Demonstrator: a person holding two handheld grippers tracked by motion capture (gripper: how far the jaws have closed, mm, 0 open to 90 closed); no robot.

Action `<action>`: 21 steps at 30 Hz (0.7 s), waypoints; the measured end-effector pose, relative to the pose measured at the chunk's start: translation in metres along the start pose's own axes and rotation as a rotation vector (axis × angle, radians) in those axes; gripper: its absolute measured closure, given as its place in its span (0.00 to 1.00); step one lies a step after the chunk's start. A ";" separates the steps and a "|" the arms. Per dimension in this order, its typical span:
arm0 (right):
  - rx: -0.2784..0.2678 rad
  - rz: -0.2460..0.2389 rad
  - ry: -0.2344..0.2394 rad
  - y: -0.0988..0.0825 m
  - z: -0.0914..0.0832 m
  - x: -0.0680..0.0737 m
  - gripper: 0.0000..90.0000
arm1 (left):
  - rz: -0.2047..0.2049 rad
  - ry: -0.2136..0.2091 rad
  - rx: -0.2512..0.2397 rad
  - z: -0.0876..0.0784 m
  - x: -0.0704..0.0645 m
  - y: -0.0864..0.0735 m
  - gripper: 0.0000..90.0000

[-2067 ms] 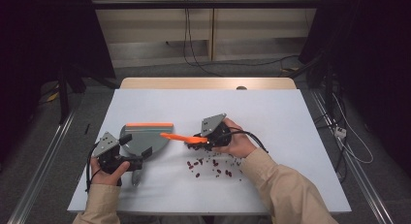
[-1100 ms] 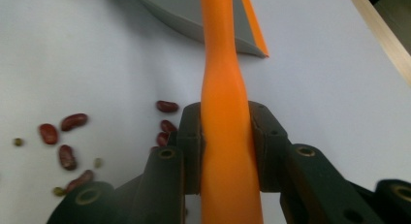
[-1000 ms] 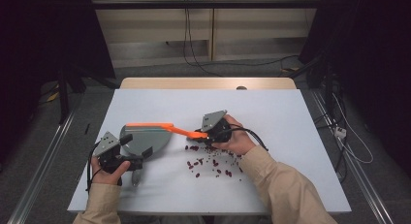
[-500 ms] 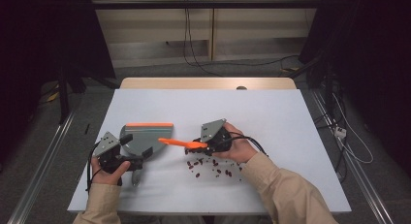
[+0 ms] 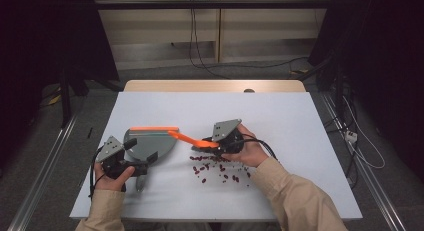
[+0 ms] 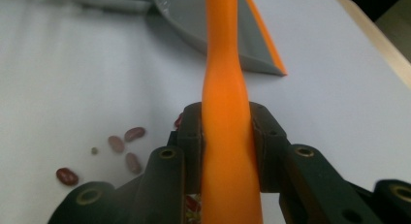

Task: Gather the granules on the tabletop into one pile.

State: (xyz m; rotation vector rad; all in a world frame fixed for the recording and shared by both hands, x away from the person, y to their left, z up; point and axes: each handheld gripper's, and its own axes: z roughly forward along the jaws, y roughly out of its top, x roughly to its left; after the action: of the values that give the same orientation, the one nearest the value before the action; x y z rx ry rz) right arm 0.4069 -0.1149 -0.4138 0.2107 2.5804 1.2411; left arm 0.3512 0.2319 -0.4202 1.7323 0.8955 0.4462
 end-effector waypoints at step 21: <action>-0.165 0.641 -0.202 0.021 -0.020 -0.001 0.79 | 0.005 -0.006 0.002 0.001 -0.002 0.000 0.04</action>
State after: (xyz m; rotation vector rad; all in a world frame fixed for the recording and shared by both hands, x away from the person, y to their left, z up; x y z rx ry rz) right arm 0.4023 -0.1172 -0.3850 1.1312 2.2860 1.5199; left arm 0.3509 0.2294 -0.4206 1.7375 0.8882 0.4433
